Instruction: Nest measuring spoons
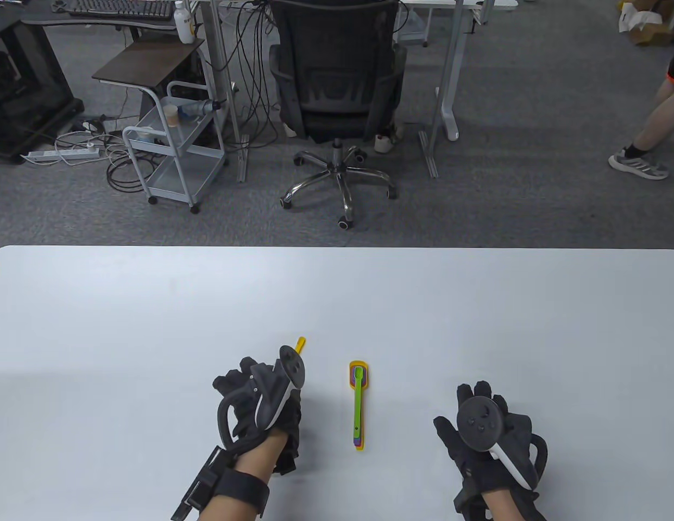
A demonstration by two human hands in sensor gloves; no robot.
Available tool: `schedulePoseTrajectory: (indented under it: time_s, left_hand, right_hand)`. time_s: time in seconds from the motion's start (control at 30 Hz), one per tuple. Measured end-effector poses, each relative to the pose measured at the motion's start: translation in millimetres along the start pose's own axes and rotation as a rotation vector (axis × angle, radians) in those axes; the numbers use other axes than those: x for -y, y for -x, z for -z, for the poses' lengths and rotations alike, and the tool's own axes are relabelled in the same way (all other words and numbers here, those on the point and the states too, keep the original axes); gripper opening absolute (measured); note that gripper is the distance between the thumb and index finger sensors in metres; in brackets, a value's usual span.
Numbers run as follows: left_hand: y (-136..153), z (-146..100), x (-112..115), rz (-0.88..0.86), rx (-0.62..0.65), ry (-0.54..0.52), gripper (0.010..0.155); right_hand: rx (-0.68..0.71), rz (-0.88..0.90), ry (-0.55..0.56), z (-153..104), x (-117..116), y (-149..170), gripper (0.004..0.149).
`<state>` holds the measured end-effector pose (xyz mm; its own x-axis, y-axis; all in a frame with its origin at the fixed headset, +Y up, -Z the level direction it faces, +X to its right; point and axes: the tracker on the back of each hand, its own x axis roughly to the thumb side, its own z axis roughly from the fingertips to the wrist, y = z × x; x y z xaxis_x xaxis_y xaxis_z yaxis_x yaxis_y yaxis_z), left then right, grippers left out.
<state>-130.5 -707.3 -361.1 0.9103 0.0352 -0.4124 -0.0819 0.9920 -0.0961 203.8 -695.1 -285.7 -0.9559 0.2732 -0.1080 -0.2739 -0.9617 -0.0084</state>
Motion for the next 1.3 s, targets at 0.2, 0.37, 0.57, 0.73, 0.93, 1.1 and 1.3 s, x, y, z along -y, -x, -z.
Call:
schedulePoseTrajectory:
  time_s: [0.2,0.37,0.57,0.73,0.93,1.1,1.3]
  left_hand:
    - [-1.0,14.8,8.4,0.002,-0.029,0.022,0.072]
    - [-6.1,21.2,15.3,0.01,-0.025,0.041,0.07]
    - [-13.3,24.1,24.1,0.023,-0.018,0.059,0.064]
    - [-15.6,26.4,29.3,0.035,-0.023,0.065,0.057]
    - [-14.2,28.8,32.0,0.046,-0.03,0.063,0.053]
    - [-13.8,28.2,30.6,0.048,-0.031,0.062,0.051]
    - [-16.2,30.7,29.6,0.068,-0.034,0.04,0.054]
  right_hand:
    - [-0.002,-0.005,-0.006,0.6,-0.7,-0.9,0.076]
    - [-0.007,-0.008,-0.011,1.2,-0.8,-1.3,0.076]
    - [-0.006,-0.016,-0.013,1.8,-1.1,-2.3,0.076]
    - [-0.008,-0.019,-0.016,2.2,-1.2,-2.6,0.075]
    - [-0.009,-0.021,-0.016,2.5,-1.4,-3.0,0.075]
    - [-0.01,-0.024,-0.018,2.7,-1.5,-3.5,0.075]
    - [-0.015,-0.026,-0.019,3.2,-2.0,-3.4,0.075]
